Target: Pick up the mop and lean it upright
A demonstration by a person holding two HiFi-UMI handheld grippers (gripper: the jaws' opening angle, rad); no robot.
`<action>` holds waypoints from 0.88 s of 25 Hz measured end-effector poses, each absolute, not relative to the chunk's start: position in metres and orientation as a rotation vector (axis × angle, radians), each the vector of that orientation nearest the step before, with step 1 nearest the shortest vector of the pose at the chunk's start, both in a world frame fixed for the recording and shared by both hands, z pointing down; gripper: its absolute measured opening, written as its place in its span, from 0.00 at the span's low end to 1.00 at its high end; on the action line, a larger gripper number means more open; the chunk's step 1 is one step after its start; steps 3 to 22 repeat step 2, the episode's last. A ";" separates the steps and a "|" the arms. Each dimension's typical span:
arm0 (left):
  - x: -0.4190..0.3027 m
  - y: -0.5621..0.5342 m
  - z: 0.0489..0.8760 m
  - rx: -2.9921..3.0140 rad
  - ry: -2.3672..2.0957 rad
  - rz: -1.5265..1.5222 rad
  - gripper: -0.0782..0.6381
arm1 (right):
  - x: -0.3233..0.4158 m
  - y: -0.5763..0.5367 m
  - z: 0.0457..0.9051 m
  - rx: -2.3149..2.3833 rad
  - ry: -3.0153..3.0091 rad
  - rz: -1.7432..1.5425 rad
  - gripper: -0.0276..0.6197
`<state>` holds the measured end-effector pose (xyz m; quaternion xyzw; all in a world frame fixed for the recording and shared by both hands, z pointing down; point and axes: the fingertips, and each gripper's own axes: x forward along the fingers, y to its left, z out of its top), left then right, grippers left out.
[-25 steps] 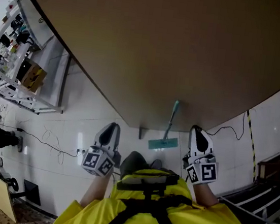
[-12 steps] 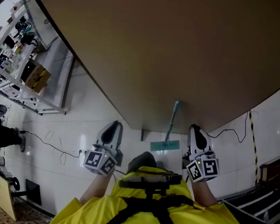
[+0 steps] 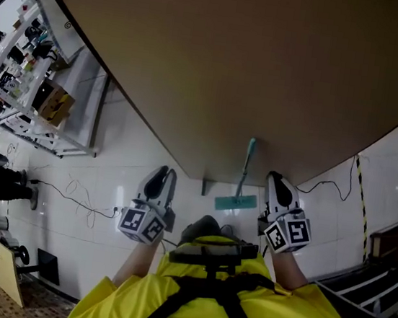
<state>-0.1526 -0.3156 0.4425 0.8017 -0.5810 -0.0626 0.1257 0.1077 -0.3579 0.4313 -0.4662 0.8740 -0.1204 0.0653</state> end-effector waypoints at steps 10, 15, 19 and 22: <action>-0.154 -0.317 0.441 2.332 -1.693 -0.189 0.21 | 0.108 -0.359 0.429 -1.395 2.642 -0.356 0.05; -0.154 -0.317 0.441 2.332 -1.693 -0.189 0.21 | 0.108 -0.359 0.429 -1.395 2.642 -0.356 0.05; -0.154 -0.317 0.441 2.332 -1.693 -0.189 0.21 | 0.108 -0.359 0.429 -1.395 2.642 -0.356 0.05; -0.154 -0.317 0.441 2.332 -1.693 -0.189 0.21 | 0.108 -0.359 0.429 -1.395 2.642 -0.356 0.05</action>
